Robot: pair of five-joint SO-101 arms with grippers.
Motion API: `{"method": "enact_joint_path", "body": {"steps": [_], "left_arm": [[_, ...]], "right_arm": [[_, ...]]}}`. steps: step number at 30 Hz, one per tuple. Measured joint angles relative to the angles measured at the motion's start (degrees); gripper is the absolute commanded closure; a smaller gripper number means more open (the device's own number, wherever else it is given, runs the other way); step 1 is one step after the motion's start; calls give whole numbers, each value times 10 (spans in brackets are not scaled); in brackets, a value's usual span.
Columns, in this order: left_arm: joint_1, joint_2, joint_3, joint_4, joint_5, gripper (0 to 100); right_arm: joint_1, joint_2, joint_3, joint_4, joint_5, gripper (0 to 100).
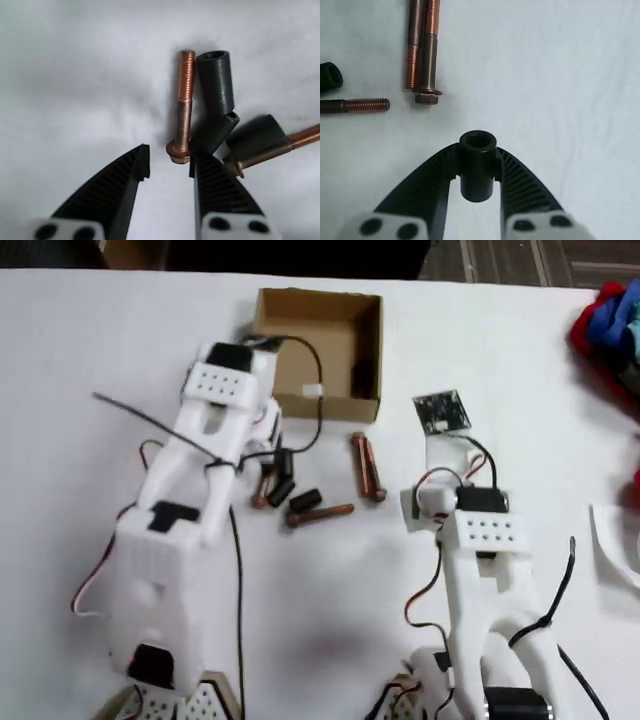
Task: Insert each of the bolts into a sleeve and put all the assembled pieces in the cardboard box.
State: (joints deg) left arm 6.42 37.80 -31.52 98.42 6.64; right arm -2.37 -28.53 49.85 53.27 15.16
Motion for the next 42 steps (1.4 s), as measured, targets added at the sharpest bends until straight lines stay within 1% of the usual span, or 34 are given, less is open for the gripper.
{"method": "enact_joint_path", "body": {"steps": [4,10,16,17,19,20,21,24,26,29,32,34,36,40,42], "left_arm": [[0,52,-19,6,0,845],[0,80,-32,6,-27,845],[4,118,-40,4,-30,852],[4,125,-43,4,-32,874],[-2,134,-48,4,-33,971],[-4,140,-50,4,-38,983],[-5,144,-54,4,-47,963],[-9,147,-54,4,-91,975],[-17,146,-53,4,-138,974],[-26,125,-47,18,-253,971],[-61,99,-44,25,-386,970],[-88,67,-44,25,-445,972],[-107,21,-42,26,-474,972],[-134,-69,-34,28,-495,973],[-150,-105,-9,28,-515,973]], "right_arm": [[0,-1,6,-11,-9,979],[0,-1,6,-11,-21,979],[0,-1,6,-11,-21,979],[0,-1,6,-11,-21,979],[0,-1,6,-11,-23,979],[0,-1,6,-11,-23,979],[0,-1,6,-11,-23,979],[0,-1,6,-11,-23,979],[0,-1,6,-11,-23,979],[0,-1,6,-11,-23,979],[0,-1,6,-11,-23,979],[0,-1,6,-11,-23,979],[0,-1,6,-11,-23,979],[0,-1,6,-11,-23,979],[0,-1,6,-11,-23,979]]}}
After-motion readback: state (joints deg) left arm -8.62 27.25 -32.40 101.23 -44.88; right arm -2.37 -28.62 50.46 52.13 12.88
